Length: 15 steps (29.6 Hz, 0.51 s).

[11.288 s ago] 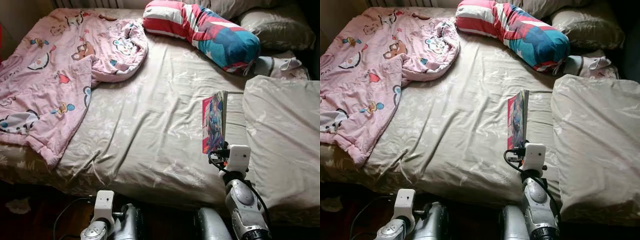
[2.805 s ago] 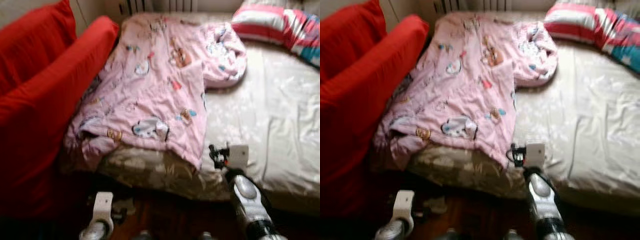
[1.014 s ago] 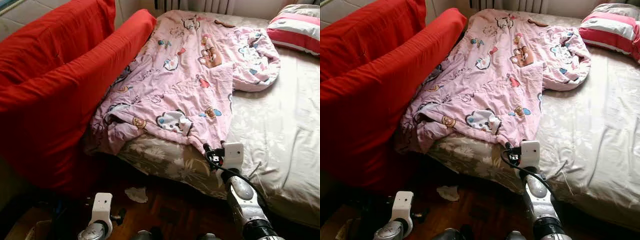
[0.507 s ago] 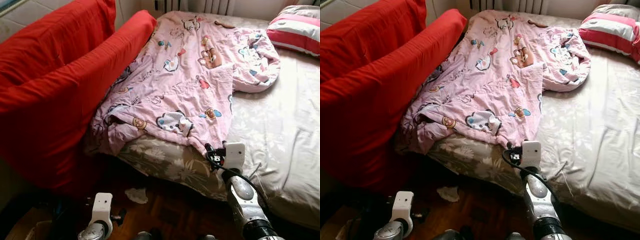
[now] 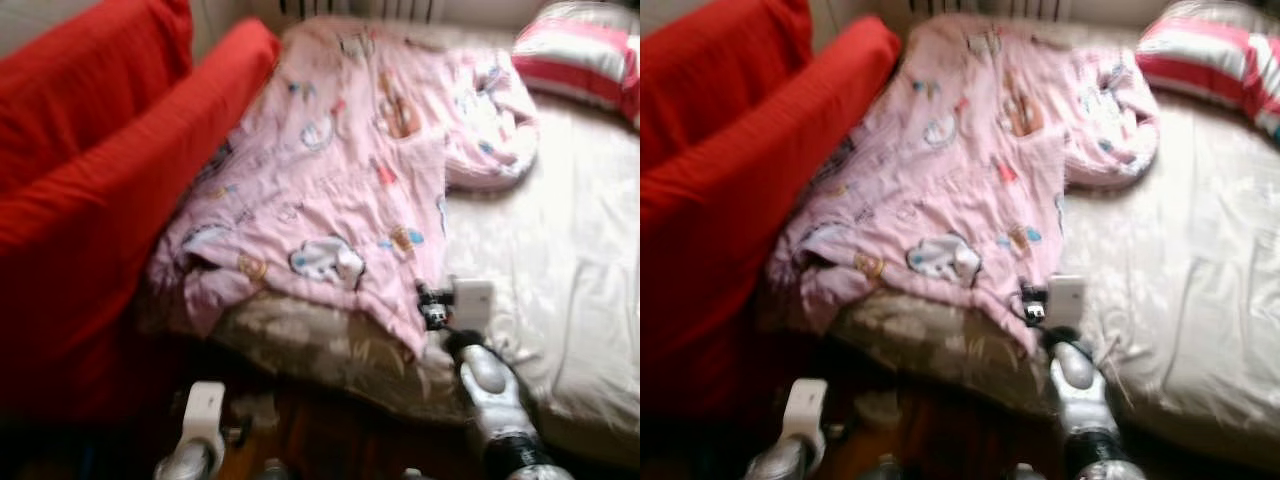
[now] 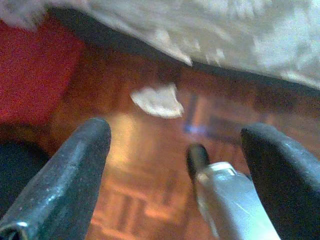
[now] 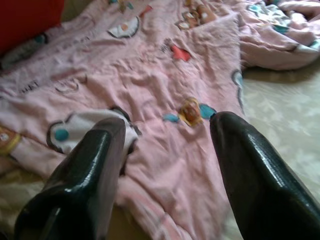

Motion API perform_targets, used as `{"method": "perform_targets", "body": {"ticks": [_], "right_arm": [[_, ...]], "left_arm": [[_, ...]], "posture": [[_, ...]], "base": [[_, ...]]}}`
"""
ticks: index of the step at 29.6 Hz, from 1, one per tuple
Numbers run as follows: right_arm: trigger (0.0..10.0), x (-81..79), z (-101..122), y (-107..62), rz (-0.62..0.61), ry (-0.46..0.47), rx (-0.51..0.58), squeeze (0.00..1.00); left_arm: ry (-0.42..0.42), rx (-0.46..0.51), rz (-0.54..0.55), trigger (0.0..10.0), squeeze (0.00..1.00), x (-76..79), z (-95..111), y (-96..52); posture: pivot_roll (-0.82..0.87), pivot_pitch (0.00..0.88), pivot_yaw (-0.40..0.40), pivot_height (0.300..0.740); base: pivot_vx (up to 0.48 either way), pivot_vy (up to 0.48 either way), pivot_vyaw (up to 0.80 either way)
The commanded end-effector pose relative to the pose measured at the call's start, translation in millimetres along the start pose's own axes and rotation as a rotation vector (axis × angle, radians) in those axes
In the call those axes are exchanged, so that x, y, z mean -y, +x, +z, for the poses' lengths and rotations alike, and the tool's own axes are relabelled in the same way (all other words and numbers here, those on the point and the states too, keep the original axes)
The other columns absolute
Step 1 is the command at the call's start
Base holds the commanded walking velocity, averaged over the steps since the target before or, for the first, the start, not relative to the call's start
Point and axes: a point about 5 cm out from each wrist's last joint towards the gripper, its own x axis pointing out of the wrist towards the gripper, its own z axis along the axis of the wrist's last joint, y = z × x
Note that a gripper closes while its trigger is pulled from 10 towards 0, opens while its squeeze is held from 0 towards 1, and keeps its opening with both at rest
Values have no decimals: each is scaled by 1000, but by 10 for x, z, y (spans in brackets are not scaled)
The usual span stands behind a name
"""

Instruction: Clean up the room

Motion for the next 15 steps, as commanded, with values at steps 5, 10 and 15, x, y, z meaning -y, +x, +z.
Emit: {"method": "perform_targets", "body": {"ticks": [5, 10, 15], "right_arm": [[10000, 103, -53, -44, -30, -4, -19, 0], [10000, 67, -59, -51, 1, -19, -17, 0], [10000, 67, -63, -54, 1, -18, -18, 0]], "left_arm": [[-4, -44, -1, 10000, 0, 25, -125, -31], [-7, -44, 3, 10000, 0, 21, -132, -34], [-13, -37, -1, 10000, 0, 24, -127, -34]], "posture": [[-47, 194, 79, 729], [-49, 191, 79, 729], [-51, 188, 79, 729]], "base": [[287, 0, 0], [0, 0, 0], [0, 0, 0]]}}
